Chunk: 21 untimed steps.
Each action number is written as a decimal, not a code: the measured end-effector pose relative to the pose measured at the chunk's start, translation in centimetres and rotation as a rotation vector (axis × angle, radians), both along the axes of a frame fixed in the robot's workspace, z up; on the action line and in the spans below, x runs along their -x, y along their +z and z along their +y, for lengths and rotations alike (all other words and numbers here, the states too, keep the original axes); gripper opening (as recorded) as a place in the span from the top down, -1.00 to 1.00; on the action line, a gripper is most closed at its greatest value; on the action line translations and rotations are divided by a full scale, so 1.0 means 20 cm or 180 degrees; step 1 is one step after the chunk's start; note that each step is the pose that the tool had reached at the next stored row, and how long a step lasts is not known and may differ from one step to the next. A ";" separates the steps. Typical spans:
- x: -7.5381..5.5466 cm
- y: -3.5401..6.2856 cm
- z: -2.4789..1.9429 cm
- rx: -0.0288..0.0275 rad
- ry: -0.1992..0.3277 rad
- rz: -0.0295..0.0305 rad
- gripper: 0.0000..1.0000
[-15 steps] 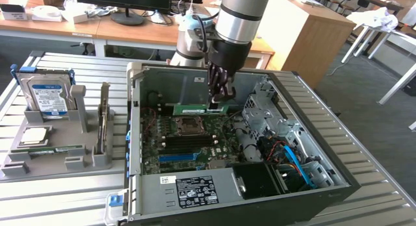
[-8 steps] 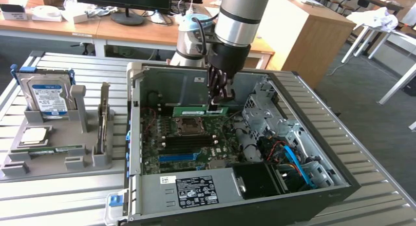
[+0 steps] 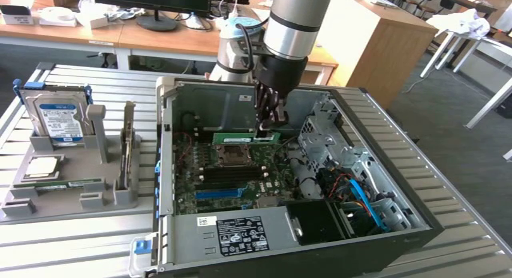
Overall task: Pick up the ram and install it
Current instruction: 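Pick up the ram and move it above insertion slot, then insert the ram into the slot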
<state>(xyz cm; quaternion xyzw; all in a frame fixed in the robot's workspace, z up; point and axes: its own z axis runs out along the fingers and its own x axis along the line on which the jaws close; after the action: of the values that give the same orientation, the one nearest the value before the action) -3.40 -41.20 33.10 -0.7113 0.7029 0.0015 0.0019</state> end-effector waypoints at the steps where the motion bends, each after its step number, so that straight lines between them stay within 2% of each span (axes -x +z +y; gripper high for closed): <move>1: 0.00 0.000 0.000 0.0000 0.0000 0.0000 0.76; 18: 0.00 -0.001 -0.006 -0.0001 0.0000 0.0000 0.76; 20: 0.00 -0.001 -0.006 -0.0005 0.0000 0.0000 0.76; 21: 0.00 -0.002 -0.007 -0.0014 0.0000 -0.0001 0.76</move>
<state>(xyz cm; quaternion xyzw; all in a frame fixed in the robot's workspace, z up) -3.40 -41.33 33.05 -0.7112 0.7029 0.0029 0.0035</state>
